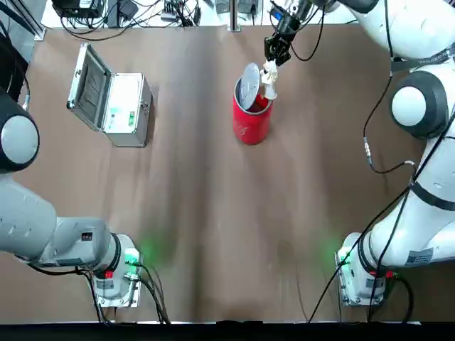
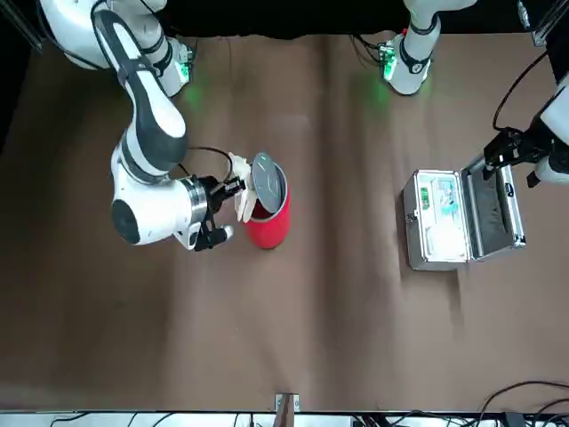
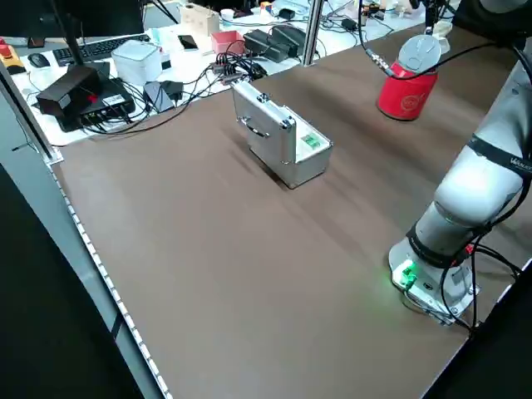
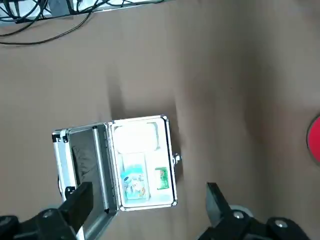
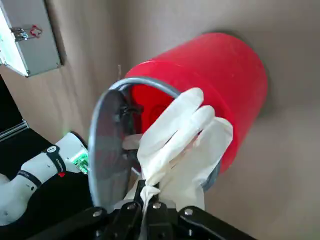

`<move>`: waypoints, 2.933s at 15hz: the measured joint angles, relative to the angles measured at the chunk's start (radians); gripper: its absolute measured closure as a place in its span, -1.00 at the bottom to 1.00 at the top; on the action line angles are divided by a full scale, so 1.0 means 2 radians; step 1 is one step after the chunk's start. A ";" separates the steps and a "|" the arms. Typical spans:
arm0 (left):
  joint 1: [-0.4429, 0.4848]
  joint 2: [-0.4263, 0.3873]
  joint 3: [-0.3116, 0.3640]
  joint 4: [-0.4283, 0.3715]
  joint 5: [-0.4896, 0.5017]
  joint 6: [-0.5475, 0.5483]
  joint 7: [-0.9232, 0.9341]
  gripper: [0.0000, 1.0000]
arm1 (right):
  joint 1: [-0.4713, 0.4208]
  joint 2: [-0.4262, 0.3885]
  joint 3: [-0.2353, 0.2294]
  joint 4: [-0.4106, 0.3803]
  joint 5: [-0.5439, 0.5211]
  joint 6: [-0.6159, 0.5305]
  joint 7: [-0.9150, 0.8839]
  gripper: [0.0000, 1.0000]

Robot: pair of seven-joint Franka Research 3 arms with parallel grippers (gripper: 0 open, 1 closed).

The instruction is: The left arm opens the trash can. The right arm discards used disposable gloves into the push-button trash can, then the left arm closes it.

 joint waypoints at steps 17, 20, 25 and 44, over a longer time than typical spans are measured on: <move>-0.001 0.025 0.000 -0.011 0.000 0.023 0.000 -0.99 | -0.002 0.059 -0.002 0.000 0.050 0.031 0.000 0.96; -0.004 0.030 -0.001 -0.011 0.000 0.028 0.000 -0.99 | -0.002 0.066 -0.002 0.000 0.050 0.032 0.000 0.96; -0.007 0.030 -0.008 -0.011 0.000 0.029 0.000 -0.99 | -0.002 0.068 -0.002 0.000 0.051 0.033 0.000 0.95; -0.010 0.031 -0.010 -0.011 0.000 0.031 0.000 -0.99 | -0.005 0.067 -0.001 0.008 0.067 0.021 0.027 0.13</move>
